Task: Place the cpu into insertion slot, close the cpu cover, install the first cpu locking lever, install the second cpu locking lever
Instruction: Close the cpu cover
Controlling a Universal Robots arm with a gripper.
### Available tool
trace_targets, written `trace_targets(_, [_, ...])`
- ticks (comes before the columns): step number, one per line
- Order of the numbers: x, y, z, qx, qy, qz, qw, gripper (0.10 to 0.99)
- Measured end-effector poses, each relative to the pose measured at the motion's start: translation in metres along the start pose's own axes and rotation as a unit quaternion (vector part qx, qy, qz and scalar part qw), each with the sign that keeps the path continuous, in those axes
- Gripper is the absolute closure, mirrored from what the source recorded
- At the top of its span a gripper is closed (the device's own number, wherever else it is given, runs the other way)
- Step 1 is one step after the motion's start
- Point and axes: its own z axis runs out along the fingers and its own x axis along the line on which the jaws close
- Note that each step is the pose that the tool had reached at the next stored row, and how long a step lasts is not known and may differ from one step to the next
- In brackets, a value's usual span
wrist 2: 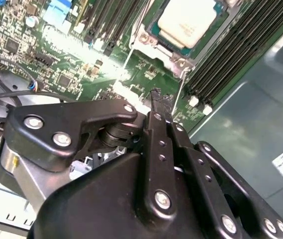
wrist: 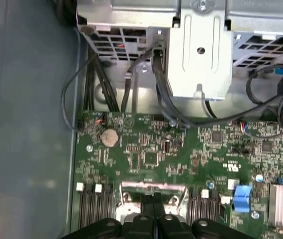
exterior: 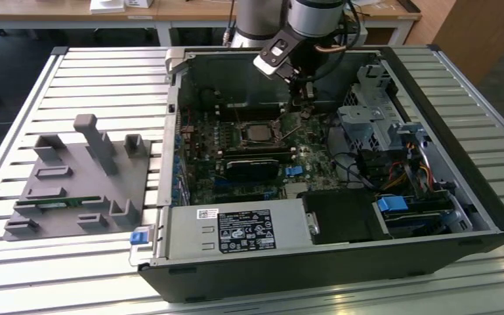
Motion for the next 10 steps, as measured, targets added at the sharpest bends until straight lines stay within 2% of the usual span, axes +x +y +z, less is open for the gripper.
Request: trace_targets(10, [0.0018, 0.0100, 0.0023, -0.0005, -0.0005, 0.014, 0.9999, 0.980])
